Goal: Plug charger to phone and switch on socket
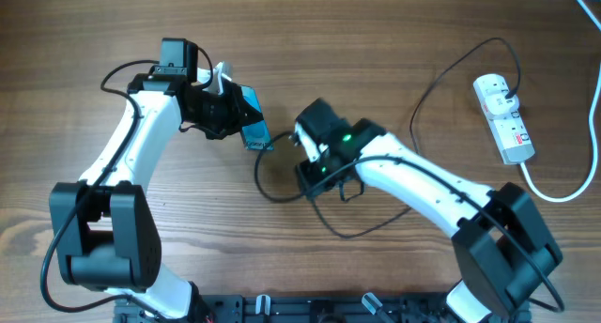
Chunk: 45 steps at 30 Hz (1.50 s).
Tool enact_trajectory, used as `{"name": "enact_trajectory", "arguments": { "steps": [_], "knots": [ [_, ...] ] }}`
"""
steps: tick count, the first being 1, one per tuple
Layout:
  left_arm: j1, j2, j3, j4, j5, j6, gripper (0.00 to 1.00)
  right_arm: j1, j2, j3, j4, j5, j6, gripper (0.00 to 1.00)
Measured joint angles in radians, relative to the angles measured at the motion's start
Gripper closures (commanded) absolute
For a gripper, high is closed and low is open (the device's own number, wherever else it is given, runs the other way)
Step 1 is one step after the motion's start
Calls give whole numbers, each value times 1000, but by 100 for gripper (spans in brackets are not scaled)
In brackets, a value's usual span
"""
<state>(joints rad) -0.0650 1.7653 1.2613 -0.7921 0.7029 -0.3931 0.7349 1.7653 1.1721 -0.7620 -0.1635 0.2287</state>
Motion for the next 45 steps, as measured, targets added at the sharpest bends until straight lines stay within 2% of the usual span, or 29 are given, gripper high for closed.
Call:
{"name": "enact_trajectory", "arguments": {
  "steps": [3,12,20,22,24,27,30,36,42,45],
  "knots": [
    [0,0,-7,2,-15,7,96,35,0,-35,14,84,5,30],
    [0,0,-79,19,-43,14,96,36,2,-202,104,171,6,31],
    [-44,0,-79,48,-52,13,96,37,2,-213,174,209,-32,30],
    [-54,0,-79,56,-59,2,96,37,2,-214,192,209,-60,35],
    [-58,0,-79,56,-73,-10,96,37,2,-214,194,208,-77,35],
    [-60,0,-80,56,-88,-18,96,37,2,-182,149,206,-70,27],
    [-60,0,-80,56,-93,-24,96,37,2,-117,139,146,-70,26],
    [-60,0,-80,53,-96,-24,96,37,2,-104,118,68,-70,39],
    [-60,0,-80,53,-96,-24,96,37,35,-104,116,54,-70,45],
    [-60,0,-80,53,-96,-25,96,44,75,-101,127,52,-70,53]
  ]
}}
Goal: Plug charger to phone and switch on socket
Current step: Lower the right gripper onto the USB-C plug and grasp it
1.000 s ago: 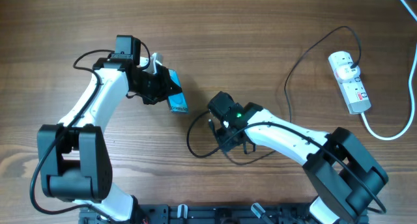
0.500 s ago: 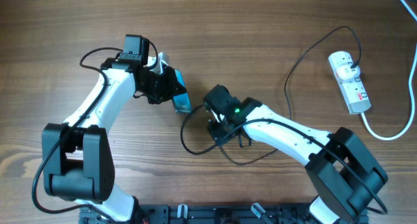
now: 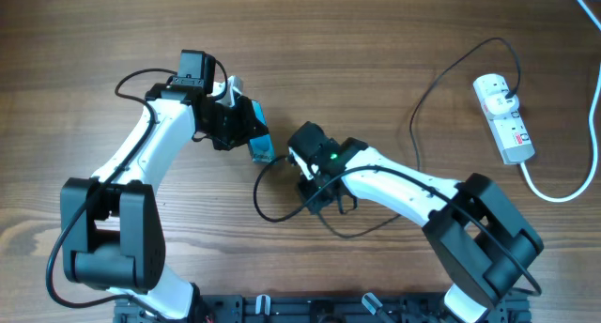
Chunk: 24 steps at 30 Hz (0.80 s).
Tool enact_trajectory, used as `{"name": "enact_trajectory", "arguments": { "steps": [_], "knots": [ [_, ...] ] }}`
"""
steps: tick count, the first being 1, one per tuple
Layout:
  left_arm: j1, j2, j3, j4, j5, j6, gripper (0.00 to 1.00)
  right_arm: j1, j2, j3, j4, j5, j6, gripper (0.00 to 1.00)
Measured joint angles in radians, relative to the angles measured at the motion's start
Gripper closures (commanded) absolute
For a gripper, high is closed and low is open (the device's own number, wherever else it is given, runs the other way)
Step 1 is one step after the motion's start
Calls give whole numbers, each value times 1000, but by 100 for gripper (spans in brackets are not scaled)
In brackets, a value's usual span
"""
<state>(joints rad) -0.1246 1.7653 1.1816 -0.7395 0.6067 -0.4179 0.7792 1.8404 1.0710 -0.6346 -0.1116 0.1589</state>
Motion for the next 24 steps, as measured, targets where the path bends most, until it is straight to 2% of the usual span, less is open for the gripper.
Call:
{"name": "enact_trajectory", "arguments": {
  "steps": [3,7,11,14,16,19,24],
  "knots": [
    [0,0,0,0,0,-1,96,4,2,0,0,1,3,67],
    [0,0,0,0,0,-6,96,4,5,0,0,12,34,81],
    [0,0,0,0,0,-6,96,5,6,0,-1,25,60,84],
    [0,0,0,0,0,-6,96,19,6,0,-1,44,69,93],
    [0,0,0,0,0,-6,96,36,6,0,-6,69,87,95],
    [0,0,0,0,0,-6,96,48,6,0,-19,113,121,96],
    [0,0,0,0,0,-6,96,28,8,1,-69,332,170,96]
  ]
}}
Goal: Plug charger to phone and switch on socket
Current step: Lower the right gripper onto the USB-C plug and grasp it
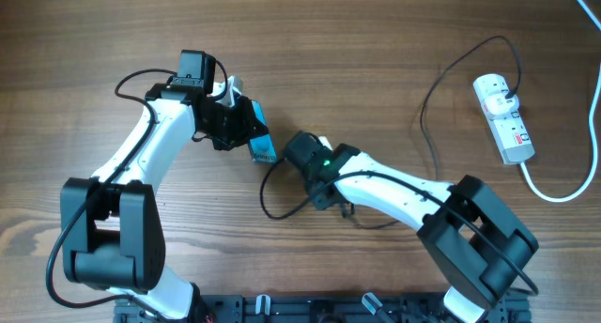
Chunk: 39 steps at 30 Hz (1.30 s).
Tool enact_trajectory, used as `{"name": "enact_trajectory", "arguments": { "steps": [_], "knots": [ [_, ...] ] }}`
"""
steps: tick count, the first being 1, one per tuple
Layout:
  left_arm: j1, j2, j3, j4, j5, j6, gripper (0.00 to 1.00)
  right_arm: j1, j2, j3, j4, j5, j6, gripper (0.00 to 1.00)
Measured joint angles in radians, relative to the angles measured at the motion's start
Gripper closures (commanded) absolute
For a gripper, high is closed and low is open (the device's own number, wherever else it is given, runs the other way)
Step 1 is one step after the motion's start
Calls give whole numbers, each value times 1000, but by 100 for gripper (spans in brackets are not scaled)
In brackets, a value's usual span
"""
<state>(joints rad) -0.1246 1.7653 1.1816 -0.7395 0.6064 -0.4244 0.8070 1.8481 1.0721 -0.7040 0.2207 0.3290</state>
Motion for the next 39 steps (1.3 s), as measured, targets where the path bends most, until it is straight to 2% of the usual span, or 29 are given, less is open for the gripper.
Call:
{"name": "enact_trajectory", "arguments": {
  "steps": [6,8,9,11,12,19,21,23,28,32,39],
  "knots": [
    [0,0,0,0,0,0,96,-85,0,0,-10,64,-2,94],
    [0,0,0,0,0,0,96,-114,0,0,-9,51,-6,89],
    [0,0,0,0,0,0,96,-127,0,0,-5,43,-10,80],
    [0,0,0,2,0,0,96,-151,0,0,3,22,-14,51],
    [0,0,0,3,0,0,96,-167,0,0,9,4,-21,49],
    [0,0,0,3,0,0,96,-220,0,4,92,-64,-35,52],
    [0,0,0,3,0,0,96,-220,0,4,111,-67,-35,55],
    [0,0,0,3,0,0,96,-220,0,4,126,-71,-35,62],
    [0,0,0,3,0,0,96,-233,1,3,119,-79,0,67],
    [0,0,0,3,0,0,96,-258,1,-8,123,-83,10,78],
    [0,0,0,3,0,0,96,-266,1,-14,150,-90,6,81]
  ]
}}
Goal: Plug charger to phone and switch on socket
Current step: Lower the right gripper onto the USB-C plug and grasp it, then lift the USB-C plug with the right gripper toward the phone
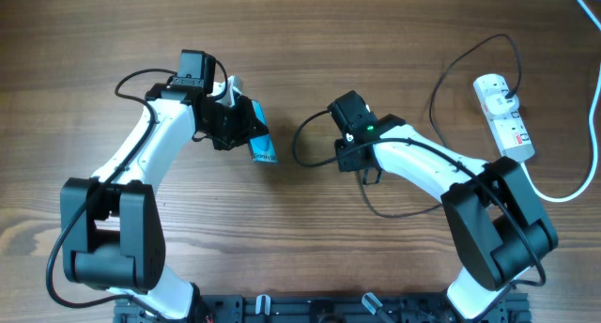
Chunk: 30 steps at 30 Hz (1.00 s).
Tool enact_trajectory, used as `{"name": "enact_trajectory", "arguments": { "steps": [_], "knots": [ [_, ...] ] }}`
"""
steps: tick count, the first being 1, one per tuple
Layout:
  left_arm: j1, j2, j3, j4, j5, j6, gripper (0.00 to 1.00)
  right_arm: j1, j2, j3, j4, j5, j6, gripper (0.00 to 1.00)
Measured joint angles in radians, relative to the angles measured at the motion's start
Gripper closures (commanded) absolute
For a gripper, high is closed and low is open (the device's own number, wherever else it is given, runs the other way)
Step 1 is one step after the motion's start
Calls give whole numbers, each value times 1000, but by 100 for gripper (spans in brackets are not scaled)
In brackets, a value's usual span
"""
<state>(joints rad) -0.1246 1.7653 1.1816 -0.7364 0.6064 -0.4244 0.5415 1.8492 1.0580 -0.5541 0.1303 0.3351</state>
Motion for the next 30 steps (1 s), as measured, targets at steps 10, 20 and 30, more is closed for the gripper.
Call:
{"name": "enact_trajectory", "arguments": {
  "steps": [10,20,30],
  "knots": [
    [0,0,0,0,0,0,96,3,-1,-1,9,-21,-15,96],
    [0,0,0,0,-2,0,96,1,0,-2,3,-22,-18,83],
    [0,0,0,8,-7,0,96,0,-1,-2,1,-53,-61,92]
  ]
}}
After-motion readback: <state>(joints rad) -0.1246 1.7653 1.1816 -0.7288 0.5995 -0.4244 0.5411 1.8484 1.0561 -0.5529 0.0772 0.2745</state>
